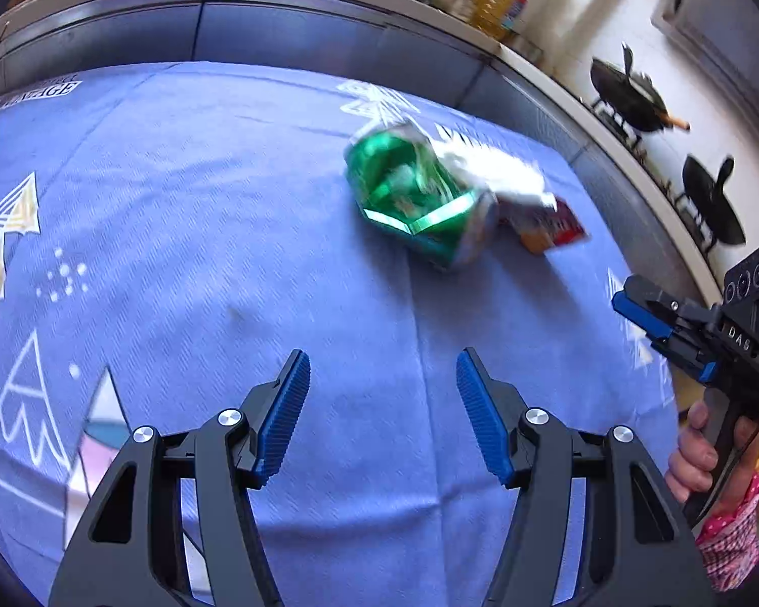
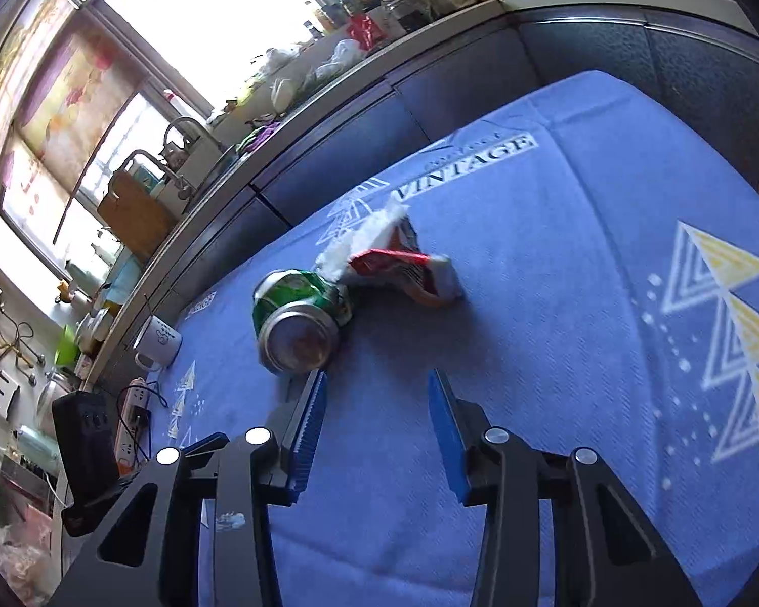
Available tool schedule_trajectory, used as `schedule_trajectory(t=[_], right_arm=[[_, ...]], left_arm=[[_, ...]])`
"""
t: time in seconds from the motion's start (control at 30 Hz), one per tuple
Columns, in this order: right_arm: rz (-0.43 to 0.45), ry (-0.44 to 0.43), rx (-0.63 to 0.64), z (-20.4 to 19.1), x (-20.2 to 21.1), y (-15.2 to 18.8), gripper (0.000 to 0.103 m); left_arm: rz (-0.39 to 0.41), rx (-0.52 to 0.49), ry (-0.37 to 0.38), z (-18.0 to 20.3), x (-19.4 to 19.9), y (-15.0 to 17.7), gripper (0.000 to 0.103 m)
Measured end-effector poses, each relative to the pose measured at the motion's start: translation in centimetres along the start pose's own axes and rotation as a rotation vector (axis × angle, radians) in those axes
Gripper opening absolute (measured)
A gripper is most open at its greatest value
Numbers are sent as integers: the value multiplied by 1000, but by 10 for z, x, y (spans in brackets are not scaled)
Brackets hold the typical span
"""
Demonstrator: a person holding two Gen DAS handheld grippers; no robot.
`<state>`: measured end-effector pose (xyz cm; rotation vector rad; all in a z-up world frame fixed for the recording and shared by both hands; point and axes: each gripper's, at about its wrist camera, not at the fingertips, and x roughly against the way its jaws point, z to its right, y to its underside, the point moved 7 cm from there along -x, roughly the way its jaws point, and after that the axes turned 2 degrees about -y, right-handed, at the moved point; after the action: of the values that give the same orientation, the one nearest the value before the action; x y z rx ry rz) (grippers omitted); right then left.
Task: Collect trash
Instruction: 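Grasp the crushed green can with the left tool while the right tool grasps the white plastic bag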
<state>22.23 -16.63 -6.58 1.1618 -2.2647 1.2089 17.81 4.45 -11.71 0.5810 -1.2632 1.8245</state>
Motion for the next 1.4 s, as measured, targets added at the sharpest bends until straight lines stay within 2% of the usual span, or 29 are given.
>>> schedule_trajectory(t=[0.07,0.23,0.3,0.4,0.53,0.6,0.67,0.8,0.9,1.0,1.1,1.17,1.2,1.23,1.33,1.4], right_arm=[[-13,-21,13,-15,-15,-11,37],[-30,-24,55,-42,-57,-31,35],[-38,-20,78,-50,-70,-37,35],[-60,-4,101,-55,-88,-41,35],[-93,-3,86,-50,-103,-38,32],[-109,-31,54,-46,-107,-34,32],[-103,-47,23,-42,-104,-32,32],[-116,-70,-1,-40,-98,-23,33],[-136,-94,33,-48,-89,-13,33],[-94,-88,123,-61,-68,-16,33],[-25,-10,230,-67,-54,-41,35],[-18,38,247,-65,-59,-61,42],[-33,55,261,-64,-67,-69,47],[-73,84,289,-63,-80,-75,56],[-132,229,422,-58,-118,-81,59],[-205,278,474,-52,-143,-75,57]], left_arm=[[3,47,36,-7,-1,-15,60],[-39,171,160,-17,-24,-51,60],[-74,205,219,-13,-38,-58,60],[-125,263,264,-11,-61,-61,60],[-133,350,343,-14,-70,-65,59],[-150,388,372,-14,-76,-65,46],[-167,406,356,-15,-84,-63,26],[-136,421,377,-17,-79,-59,15],[-110,404,366,-20,-65,-52,14],[-101,376,365,-24,-50,-42,14],[-86,355,354,-30,-34,-29,13],[-83,356,350,-34,-27,-21,13],[-83,359,350,-35,-24,-18,13],[-83,363,351,-37,-22,-14,13],[-85,371,353,-41,-18,-7,14],[-84,368,348,-41,-16,-5,14]])
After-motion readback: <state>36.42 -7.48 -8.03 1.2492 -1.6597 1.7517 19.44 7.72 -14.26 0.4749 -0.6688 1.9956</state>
